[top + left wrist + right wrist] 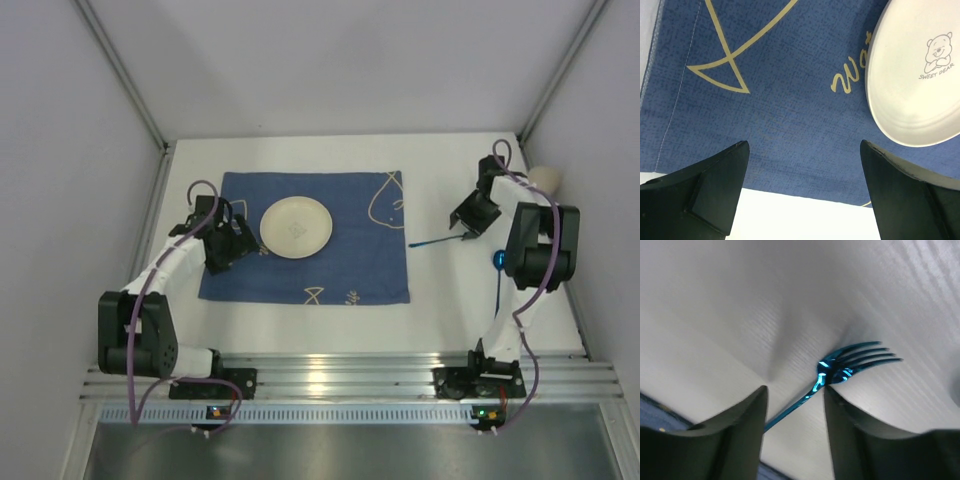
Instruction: Set the dinner table for one person
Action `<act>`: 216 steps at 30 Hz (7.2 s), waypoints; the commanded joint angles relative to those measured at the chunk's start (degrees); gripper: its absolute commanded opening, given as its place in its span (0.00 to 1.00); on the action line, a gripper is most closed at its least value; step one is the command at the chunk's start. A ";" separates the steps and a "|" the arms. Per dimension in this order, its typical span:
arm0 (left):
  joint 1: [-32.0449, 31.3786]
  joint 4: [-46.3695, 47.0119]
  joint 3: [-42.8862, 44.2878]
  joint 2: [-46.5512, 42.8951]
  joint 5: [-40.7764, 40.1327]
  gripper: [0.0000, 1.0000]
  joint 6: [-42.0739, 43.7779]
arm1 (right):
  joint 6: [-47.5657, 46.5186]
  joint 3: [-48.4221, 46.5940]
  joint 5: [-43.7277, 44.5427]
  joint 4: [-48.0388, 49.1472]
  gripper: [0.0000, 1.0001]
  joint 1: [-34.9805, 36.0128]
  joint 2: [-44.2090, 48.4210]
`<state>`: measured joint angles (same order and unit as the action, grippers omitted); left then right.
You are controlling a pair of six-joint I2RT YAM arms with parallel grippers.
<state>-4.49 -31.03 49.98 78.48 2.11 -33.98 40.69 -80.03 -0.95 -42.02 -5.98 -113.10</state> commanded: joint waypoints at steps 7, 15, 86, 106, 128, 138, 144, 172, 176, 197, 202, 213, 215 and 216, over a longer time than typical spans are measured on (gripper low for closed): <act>-0.17 2.81 3.28 3.35 1.23 0.97 -0.74 | -6.06 -0.83 9.03 1.25 0.00 2.81 -5.99; -0.17 2.64 4.16 4.40 2.02 0.97 -0.48 | -7.73 -1.62 10.00 1.42 0.00 4.48 -5.30; -30.93 16.87 35.19 19.17 26.98 0.67 2.43 | -3.07 -21.57 -3.62 -14.93 0.00 30.94 13.52; -32.77 15.82 41.24 29.54 33.93 0.04 3.48 | -2.19 -20.00 -9.24 -10.72 0.00 30.59 11.76; -4.40 -3.24 25.17 13.46 26.11 0.00 20.51 | -6.94 -14.65 -16.36 -8.70 1.00 20.48 18.08; 3.44 -8.43 24.11 18.63 17.76 0.00 27.47 | -7.37 -5.48 -17.51 -9.47 0.97 19.78 21.08; 4.14 -3.79 19.56 21.01 20.65 0.00 29.14 | -8.87 -7.51 -17.33 -11.59 0.96 18.37 20.11; 8.97 4.14 14.79 15.94 -1.20 0.85 21.34 | -12.03 -9.71 -11.45 -16.16 0.96 16.35 19.58; 8.80 3.95 15.42 11.54 0.60 0.85 17.20 | -11.77 -7.52 -8.64 -16.87 0.97 13.55 22.30; 4.76 3.43 11.72 10.38 11.33 0.98 14.55 | -9.74 20.88 2.24 -11.07 0.94 -15.64 34.70; 3.26 2.20 9.97 8.01 12.39 0.98 15.61 | -11.24 21.31 9.46 -9.22 0.90 -15.73 30.84; 3.26 3.96 6.10 5.99 13.27 0.98 15.17 | -10.98 26.06 12.81 1.32 0.61 -15.21 20.20; 3.26 3.87 5.75 5.64 12.83 0.98 15.17 | -11.24 25.89 13.69 2.20 0.56 -14.50 18.28; 3.26 3.78 5.66 5.20 12.31 0.98 15.17 | -11.42 25.54 13.96 2.29 0.53 -14.33 17.57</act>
<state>-1.15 -28.14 56.12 86.61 14.94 -19.35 29.47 -54.17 9.69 -44.18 -21.28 -93.17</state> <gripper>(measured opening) 0.982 0.550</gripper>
